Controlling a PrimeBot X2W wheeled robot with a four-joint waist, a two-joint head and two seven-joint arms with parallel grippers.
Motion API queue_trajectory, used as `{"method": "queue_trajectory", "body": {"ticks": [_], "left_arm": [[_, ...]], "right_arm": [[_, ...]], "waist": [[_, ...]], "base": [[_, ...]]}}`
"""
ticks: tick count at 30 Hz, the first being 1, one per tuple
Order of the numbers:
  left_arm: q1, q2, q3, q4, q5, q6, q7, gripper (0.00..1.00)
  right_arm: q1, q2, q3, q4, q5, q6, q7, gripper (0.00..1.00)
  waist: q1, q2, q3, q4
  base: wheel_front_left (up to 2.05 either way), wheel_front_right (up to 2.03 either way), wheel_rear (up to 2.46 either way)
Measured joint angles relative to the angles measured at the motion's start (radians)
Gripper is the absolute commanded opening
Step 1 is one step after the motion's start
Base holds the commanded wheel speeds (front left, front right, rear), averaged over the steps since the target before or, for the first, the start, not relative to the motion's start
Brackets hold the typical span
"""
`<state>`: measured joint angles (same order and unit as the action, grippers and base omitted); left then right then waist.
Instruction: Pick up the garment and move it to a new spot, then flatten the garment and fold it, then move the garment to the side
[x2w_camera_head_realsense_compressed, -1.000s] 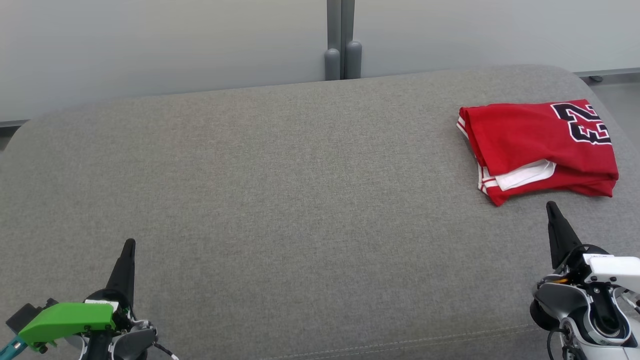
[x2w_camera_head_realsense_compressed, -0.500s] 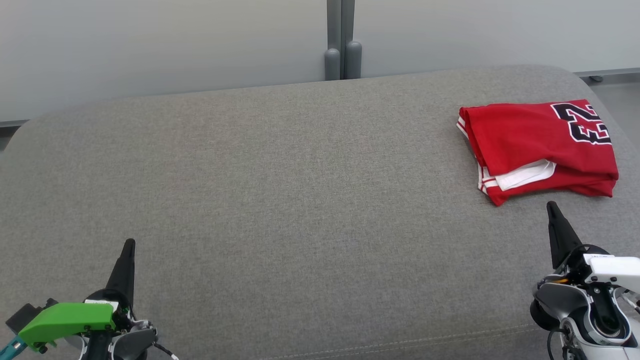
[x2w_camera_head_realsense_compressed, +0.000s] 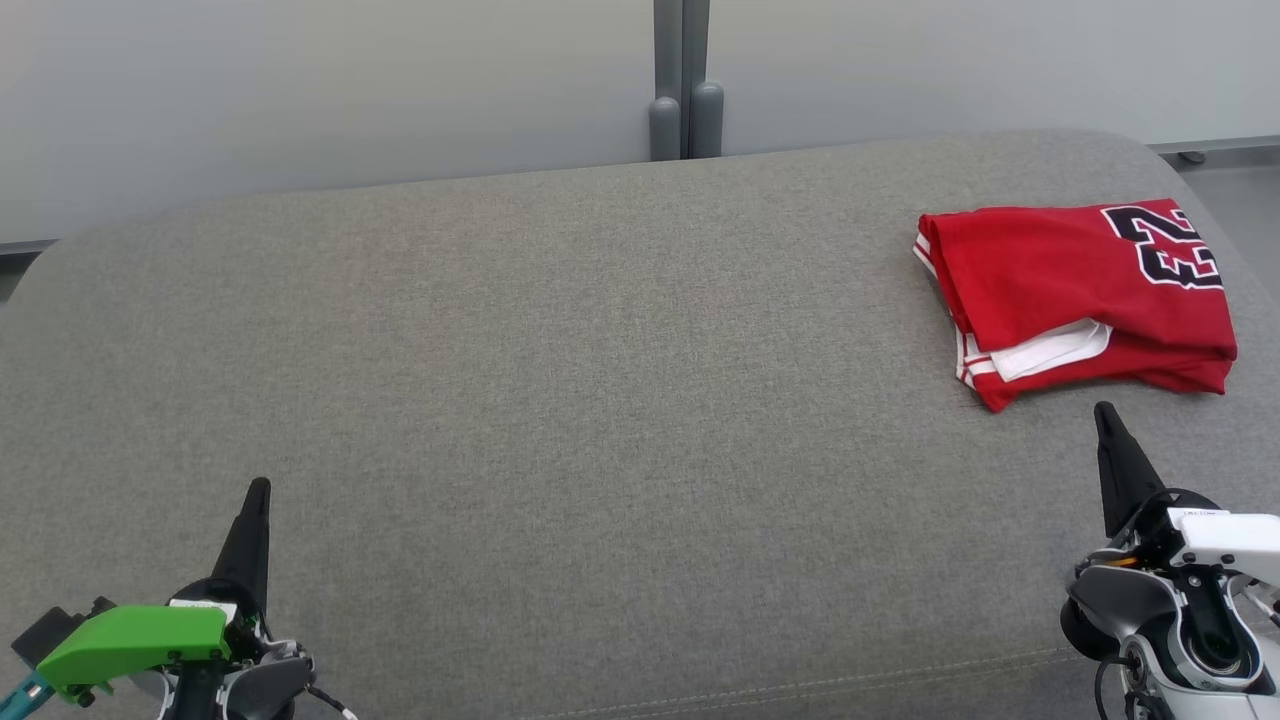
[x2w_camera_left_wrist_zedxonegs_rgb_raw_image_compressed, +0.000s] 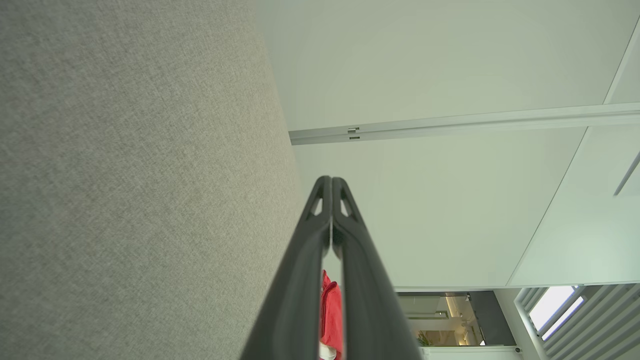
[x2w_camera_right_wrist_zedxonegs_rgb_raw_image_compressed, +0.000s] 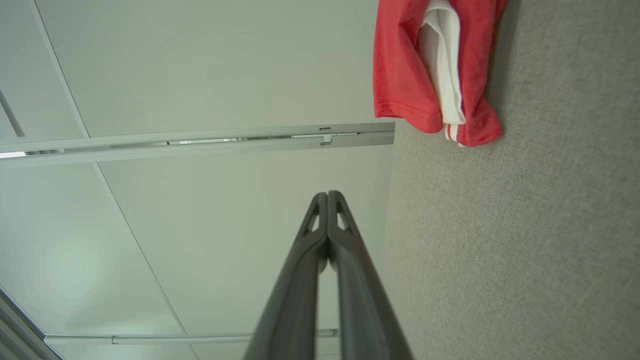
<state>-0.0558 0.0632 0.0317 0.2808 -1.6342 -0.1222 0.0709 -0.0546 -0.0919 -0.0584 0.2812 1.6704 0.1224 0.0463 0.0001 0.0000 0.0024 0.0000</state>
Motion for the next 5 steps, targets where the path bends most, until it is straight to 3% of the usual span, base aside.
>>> {"method": "queue_trajectory", "body": {"ticks": [5], "left_arm": [[0.0,0.0,0.0,0.0,0.0,0.0,0.0,0.0]], "right_arm": [[0.0,0.0,-0.001,0.0,0.0,0.0,0.0,0.0]], "waist": [[0.0,0.0,0.0,0.0]], "base": [[0.0,0.0,0.0]]}}
